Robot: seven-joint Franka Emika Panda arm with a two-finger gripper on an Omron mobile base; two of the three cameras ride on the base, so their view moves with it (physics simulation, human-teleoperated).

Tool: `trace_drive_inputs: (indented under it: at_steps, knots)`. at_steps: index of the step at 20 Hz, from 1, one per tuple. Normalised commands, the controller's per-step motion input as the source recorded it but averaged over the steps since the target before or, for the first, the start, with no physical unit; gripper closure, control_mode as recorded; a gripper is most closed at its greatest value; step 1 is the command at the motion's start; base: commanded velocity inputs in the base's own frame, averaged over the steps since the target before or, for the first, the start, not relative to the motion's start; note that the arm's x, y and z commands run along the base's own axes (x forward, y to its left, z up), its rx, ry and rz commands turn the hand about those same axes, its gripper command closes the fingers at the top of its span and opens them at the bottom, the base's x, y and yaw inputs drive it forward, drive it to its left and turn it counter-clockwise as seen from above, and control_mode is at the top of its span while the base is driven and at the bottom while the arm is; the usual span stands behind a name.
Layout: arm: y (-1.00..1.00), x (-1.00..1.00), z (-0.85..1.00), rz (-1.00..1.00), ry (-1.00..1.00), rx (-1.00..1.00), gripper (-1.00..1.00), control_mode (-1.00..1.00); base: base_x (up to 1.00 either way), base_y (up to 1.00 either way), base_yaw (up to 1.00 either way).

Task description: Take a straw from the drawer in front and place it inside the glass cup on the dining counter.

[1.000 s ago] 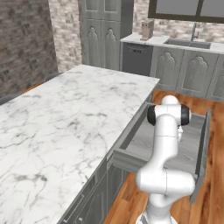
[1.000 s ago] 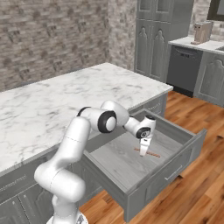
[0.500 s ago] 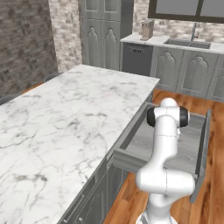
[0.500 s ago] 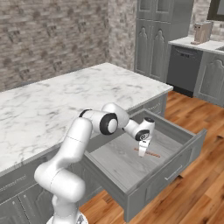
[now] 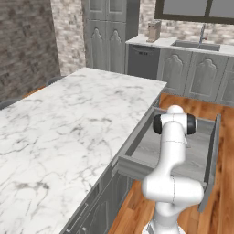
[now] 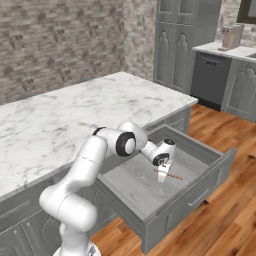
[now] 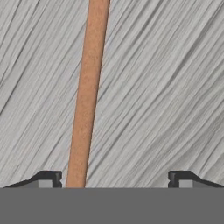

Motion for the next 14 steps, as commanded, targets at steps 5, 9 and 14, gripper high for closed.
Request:
trace_drive_inputs:
  at_steps: [5,9,14]
  knots:
    - [0.0,0.03,-0.16,0.0,-0.07,-0.03,-1.0,-1.0,0.0,0.0,0.0]
    - [0.0,0.08,-0.05,0.0,-0.03,-0.01,-1.0,-1.0,0.0,0.0,0.0]
    - [0.0,0.06,-0.26,0.0,0.0,0.0,1.0,-1.0,0.0,0.0,0.0]
